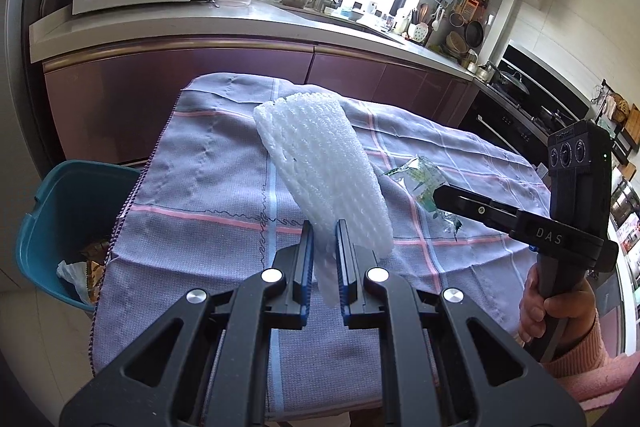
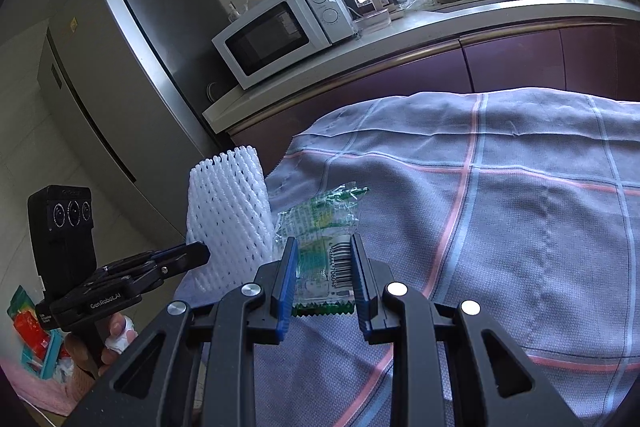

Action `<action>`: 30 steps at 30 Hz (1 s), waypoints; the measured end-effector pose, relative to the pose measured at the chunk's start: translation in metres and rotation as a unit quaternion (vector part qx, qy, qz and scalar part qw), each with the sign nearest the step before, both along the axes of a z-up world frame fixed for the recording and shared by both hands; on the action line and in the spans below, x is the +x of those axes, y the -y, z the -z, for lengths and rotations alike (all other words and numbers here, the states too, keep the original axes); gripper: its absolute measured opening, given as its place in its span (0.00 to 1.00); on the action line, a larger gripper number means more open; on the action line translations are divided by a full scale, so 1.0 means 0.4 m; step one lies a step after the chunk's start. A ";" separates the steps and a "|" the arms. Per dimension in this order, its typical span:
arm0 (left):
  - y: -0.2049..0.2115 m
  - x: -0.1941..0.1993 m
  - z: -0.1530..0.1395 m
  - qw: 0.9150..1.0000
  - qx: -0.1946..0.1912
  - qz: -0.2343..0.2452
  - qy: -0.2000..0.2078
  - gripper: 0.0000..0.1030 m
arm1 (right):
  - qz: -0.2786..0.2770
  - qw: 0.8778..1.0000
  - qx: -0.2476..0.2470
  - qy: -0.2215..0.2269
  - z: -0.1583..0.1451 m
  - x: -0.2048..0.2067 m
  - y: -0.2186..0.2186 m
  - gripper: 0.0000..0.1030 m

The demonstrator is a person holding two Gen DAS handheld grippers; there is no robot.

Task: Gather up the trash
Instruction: 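Carry the foam net and green packet with both tools over the teal bin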

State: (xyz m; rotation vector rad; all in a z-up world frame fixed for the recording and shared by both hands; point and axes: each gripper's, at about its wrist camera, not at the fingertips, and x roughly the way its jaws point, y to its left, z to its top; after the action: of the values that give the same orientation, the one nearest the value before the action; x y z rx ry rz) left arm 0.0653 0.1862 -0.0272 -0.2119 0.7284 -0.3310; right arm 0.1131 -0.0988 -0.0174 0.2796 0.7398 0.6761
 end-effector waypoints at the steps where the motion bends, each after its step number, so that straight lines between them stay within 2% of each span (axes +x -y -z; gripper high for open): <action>1: -0.004 -0.003 -0.001 1.000 -0.001 -0.002 0.000 0.11 | -0.003 1.000 0.000 0.000 -0.001 0.001 -0.006 0.23; 30: -0.146 -0.076 -0.039 0.998 -0.007 -0.066 0.015 0.11 | -0.066 0.998 -0.007 0.006 -0.022 0.012 -0.176 0.23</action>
State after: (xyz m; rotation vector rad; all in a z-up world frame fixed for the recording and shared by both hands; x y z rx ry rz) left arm 0.0350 0.2448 -0.0115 -0.2667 0.6799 -0.2139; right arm 0.1180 -0.0283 -0.0086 0.2154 0.7562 0.7957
